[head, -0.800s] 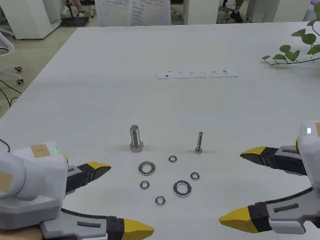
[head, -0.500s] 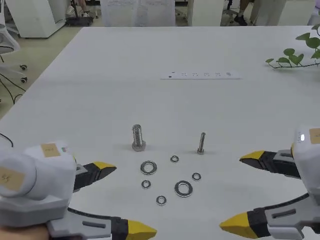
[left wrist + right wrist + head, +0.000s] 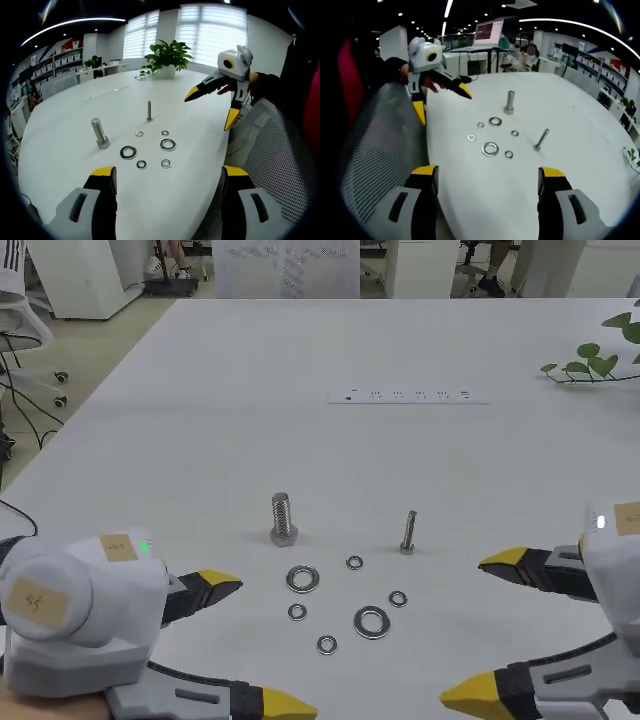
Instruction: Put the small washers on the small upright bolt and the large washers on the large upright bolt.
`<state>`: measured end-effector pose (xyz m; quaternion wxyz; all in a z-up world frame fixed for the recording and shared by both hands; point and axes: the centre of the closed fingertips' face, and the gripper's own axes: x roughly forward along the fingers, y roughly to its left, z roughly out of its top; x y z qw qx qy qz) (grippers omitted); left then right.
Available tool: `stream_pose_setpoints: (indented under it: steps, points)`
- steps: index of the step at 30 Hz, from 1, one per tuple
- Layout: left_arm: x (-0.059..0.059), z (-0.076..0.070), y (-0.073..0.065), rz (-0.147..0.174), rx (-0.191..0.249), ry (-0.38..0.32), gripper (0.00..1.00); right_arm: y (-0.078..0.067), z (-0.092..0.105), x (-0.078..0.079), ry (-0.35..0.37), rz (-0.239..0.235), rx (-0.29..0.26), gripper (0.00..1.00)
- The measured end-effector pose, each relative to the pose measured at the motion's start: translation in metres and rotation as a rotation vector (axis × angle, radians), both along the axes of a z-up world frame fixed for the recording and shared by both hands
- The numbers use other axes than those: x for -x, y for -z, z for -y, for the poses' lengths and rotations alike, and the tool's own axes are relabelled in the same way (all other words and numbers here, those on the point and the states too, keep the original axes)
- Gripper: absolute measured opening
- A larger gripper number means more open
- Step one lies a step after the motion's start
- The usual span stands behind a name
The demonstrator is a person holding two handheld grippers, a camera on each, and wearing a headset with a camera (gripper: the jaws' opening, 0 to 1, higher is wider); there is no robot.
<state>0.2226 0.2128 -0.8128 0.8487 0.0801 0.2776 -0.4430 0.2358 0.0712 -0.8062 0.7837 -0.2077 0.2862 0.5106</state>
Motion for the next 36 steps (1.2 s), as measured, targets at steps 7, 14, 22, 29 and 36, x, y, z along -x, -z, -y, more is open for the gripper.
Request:
stream_pose_setpoints:
  steps: [7, 14, 22, 29, 36]
  points:
    - [0.0014, 0.0017, 0.0004, 0.000, 0.001, 0.006, 0.84, 0.0023, -0.0024, 0.0046, -0.007, 0.001, 0.007, 0.82]
    - [0.0010, 0.0020, -0.0002, 0.007, 0.006, 0.007, 0.83, 0.0034, 0.0004, 0.0043, -0.002, 0.002, 0.016, 0.81]
    - [0.0001, 0.0014, -0.0011, 0.013, 0.009, 0.004, 0.82, 0.0061, -0.0006, 0.0060, -0.007, -0.007, 0.030, 0.81]
    - [-0.0001, 0.0013, -0.0014, 0.019, 0.002, 0.007, 0.80, 0.0053, -0.0007, 0.0052, -0.011, -0.007, 0.036, 0.80]
    - [0.0000, 0.0007, -0.0019, 0.023, -0.001, 0.009, 0.79, 0.0058, -0.0004, 0.0053, -0.012, -0.007, 0.043, 0.79]
